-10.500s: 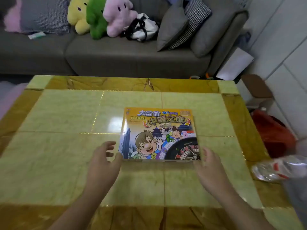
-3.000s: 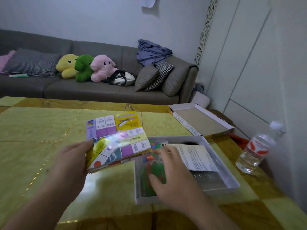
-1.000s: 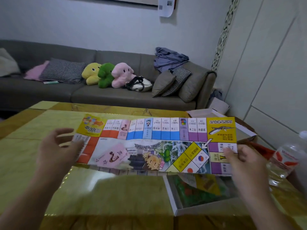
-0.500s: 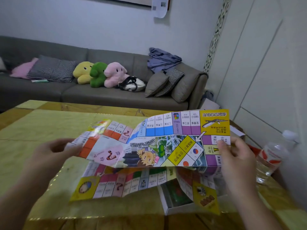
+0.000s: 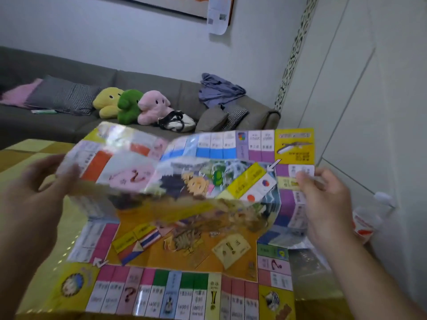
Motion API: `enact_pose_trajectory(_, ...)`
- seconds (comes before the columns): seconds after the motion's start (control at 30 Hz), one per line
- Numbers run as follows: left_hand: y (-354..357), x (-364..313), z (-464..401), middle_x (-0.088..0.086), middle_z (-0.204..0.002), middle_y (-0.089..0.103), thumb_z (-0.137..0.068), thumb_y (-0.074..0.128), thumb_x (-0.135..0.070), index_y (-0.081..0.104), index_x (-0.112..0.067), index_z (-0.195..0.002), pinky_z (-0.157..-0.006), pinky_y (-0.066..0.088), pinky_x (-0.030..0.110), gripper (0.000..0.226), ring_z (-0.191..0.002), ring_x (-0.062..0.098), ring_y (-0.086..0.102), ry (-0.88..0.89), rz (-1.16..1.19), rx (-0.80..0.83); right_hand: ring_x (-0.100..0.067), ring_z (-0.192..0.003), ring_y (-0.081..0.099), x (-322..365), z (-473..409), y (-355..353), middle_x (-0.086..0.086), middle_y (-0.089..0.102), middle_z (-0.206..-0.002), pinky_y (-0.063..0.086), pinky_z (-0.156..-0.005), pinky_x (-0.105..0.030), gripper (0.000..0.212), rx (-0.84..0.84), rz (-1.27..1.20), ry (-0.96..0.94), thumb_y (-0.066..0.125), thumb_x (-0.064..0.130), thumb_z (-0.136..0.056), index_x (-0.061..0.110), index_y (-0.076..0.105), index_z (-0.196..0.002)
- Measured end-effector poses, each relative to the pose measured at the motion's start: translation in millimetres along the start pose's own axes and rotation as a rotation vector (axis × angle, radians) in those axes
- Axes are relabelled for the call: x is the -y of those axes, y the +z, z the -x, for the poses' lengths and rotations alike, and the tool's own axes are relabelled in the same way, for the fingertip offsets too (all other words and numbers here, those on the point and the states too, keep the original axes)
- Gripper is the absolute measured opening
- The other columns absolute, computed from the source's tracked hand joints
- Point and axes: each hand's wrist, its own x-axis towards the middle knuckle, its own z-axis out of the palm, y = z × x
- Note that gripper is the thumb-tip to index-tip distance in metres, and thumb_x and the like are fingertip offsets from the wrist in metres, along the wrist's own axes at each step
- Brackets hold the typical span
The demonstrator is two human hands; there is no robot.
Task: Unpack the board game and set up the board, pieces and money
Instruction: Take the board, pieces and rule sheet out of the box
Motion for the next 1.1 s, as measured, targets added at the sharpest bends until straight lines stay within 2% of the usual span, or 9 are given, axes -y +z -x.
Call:
enact_pose_trajectory(0.1,9.4,-17.8,4.9,-0.001,-0.132,0.069,-0.096,0.072,-0.027,0.061,-0.023,-0.139,-0.106,0.052,0.04,0.045,-0.122,0.02,0.067,-0.088,0.206,0.001,-0.024,-0.077,0.077,5.0,-14.0,10.2,-0.004,0.08,-0.088,0.064,-0.079,-0.061,0.011,-0.052,0.007,-0.007,0.073,0.019,-0.097,0.022,0.071,-0.087)
enact_pose_trajectory(0.23,1.5,-30.6,9.1,-0.002,-0.136,0.062,-0.093,0.062,0.011,0.044,-0.012,-0.152,-0.09,0.056,0.02,0.066,-0.112,0.006,0.067,-0.07,0.186,0.007,-0.015,-0.074,0.077,10.2,-20.3,34.3,0.002,0.077,-0.088,0.065,-0.079,-0.054,0.016,-0.025,-0.008,0.036,0.073,0.019,-0.097,0.025,0.066,-0.084)
enact_pose_trajectory(0.37,-16.0,-27.7,10.0,-0.011,-0.149,0.049,-0.088,0.073,-0.006,0.039,-0.033,-0.154,-0.116,0.043,0.04,0.078,-0.139,0.006,0.048,-0.022,-0.047,0.016,-0.015,-0.08,0.078,11.1,-21.0,63.9,0.0,0.077,-0.095,0.066,-0.079,-0.05,0.016,-0.002,-0.03,0.116,0.071,0.019,-0.099,0.026,0.064,-0.087)
enact_pose_trajectory(0.47,-16.9,-24.1,11.7,-0.007,-0.156,0.036,-0.089,0.073,-0.009,0.044,-0.039,-0.146,-0.12,0.037,0.036,0.071,-0.142,0.01,0.041,0.06,-0.251,0.031,-0.021,-0.079,0.078,11.0,-17.9,88.1,-0.002,0.076,-0.084,0.064,-0.077,-0.059,0.018,0.043,-0.057,0.141,0.072,0.019,-0.097,0.024,0.068,-0.08)
enact_pose_trajectory(0.6,5.6,-7.6,25.3,-0.002,-0.149,0.042,-0.094,0.071,-0.023,0.055,-0.024,-0.138,-0.111,0.049,0.047,0.047,-0.131,0.018,0.053,0.015,-0.481,0.393,-0.027,-0.08,0.08,8.1,-10.1,125.6,-0.01,0.078,-0.091,0.065,-0.071,-0.058,0.016,0.129,-0.083,0.2,0.065,0.014,-0.102,0.018,0.064,-0.087)
enact_pose_trajectory(0.73,20.1,25.2,49.1,-0.009,-0.172,0.011,-0.094,0.063,-0.055,0.021,-0.035,-0.163,-0.125,0.027,0.053,0.083,-0.157,0.022,0.019,-0.087,-0.818,0.771,-0.025,-0.075,0.08,7.9,5.0,170.6,-0.01,0.079,-0.09,0.066,-0.068,-0.054,0.015,0.208,-0.038,0.197,0.063,0.013,-0.103,0.016,0.065,-0.089)
enact_pose_trajectory(0.8,19.1,42.3,53.2,-0.012,-0.173,-0.004,-0.098,0.055,-0.059,0.006,-0.042,-0.164,-0.127,0.019,0.057,0.084,-0.16,0.023,0.006,-0.154,-0.911,0.867,-0.023,-0.073,0.079,6.6,9.2,188.4,-0.008,0.079,-0.09,0.067,-0.068,-0.05,0.011,0.237,-0.026,0.202,0.062,0.014,-0.104,0.015,0.066,-0.094)
enact_pose_trajectory(0.97,9.2,64.5,50.6,-0.014,-0.173,-0.008,-0.102,0.043,-0.062,-0.007,-0.044,-0.163,-0.129,0.011,0.057,0.081,-0.16,0.025,-0.002,-0.189,-1.094,1.064,-0.022,-0.074,0.08,-1.5,9.5,212.1,-0.007,0.08,-0.092,0.067,-0.069,-0.049,0.009,0.269,-0.009,0.21,0.061,0.018,-0.106,0.014,0.066,-0.1)
enact_pose_trajectory(1.1,16.6,45.2,58.6,-0.003,-0.174,0.004,-0.104,0.046,-0.053,0.0,-0.032,-0.166,-0.125,0.023,0.056,0.081,-0.159,0.031,0.007,-0.185,-1.24,1.112,-0.02,-0.077,0.08,-14.8,-8.0,220.9,-0.004,0.08,-0.094,0.067,-0.072,-0.046,0.011,0.191,0.033,0.182,0.061,0.026,-0.105,0.019,0.062,-0.098)
